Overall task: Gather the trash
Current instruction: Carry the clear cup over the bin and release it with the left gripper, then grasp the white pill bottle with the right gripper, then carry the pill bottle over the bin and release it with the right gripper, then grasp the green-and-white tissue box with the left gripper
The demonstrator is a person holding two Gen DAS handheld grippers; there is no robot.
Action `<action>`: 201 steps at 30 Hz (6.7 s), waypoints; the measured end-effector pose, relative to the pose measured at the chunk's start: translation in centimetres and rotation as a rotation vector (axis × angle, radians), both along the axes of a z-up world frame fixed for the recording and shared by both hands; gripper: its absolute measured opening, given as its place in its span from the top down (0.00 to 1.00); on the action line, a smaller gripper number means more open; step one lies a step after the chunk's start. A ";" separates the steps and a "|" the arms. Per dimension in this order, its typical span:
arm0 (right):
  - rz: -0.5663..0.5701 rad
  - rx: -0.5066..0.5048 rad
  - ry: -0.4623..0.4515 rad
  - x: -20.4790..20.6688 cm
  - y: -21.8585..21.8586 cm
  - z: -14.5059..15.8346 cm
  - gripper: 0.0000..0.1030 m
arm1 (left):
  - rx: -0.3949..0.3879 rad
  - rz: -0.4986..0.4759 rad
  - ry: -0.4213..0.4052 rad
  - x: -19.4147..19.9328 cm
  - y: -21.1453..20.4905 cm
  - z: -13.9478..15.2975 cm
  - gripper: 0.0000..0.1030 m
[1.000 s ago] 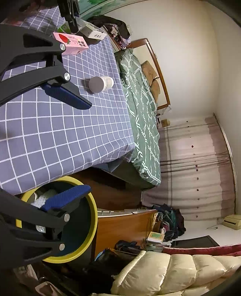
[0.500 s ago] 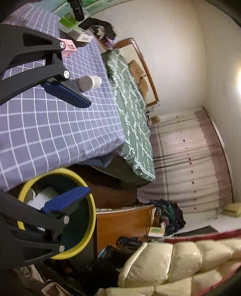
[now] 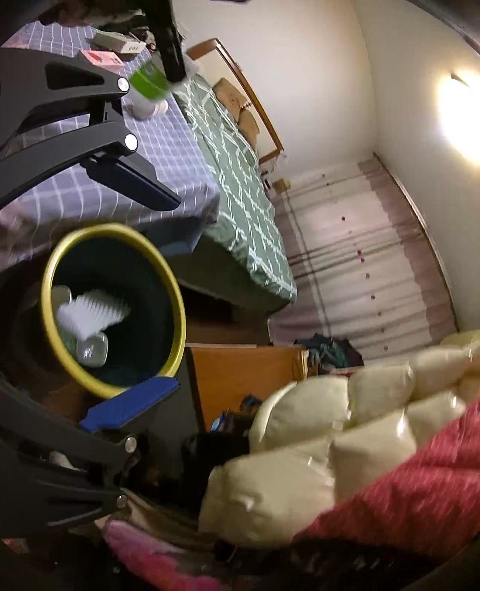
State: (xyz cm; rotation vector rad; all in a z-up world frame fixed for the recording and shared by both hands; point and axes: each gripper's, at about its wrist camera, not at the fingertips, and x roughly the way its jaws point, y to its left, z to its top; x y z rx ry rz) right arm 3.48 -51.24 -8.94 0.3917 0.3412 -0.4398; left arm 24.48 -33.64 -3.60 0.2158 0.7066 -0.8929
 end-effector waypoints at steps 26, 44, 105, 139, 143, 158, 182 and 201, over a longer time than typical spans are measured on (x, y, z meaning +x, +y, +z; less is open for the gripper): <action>-0.036 0.081 0.024 -1.6 -3.3 -1.7 0.16 | -0.062 0.006 0.005 0.0 -6.5 -1.1 0.13; 0.210 -0.012 0.091 5.8 5.6 0.6 0.16 | -0.219 0.605 -0.208 -1.6 25.8 1.4 0.10; 0.802 -0.009 0.408 29.8 22.0 -1.5 0.57 | -0.283 0.896 -0.192 -1.5 38.8 -3.0 0.07; 0.250 0.091 0.392 14.8 2.0 -4.0 0.49 | -0.236 0.885 -0.173 -1.0 37.9 -3.7 0.07; 0.245 0.140 0.289 14.8 3.0 -2.2 0.46 | -0.224 0.879 -0.173 -0.9 37.6 -3.7 0.07; 0.366 0.000 0.186 17.2 10.4 -1.1 0.31 | -0.149 0.719 0.119 4.4 36.8 -7.8 0.07; 0.396 0.019 0.179 17.0 10.5 -1.1 0.30 | -0.100 0.444 0.176 3.9 28.9 -6.3 0.07; 0.423 0.034 0.190 17.3 10.7 -1.1 0.30 | 0.433 0.390 -0.045 12.2 24.7 -6.0 0.19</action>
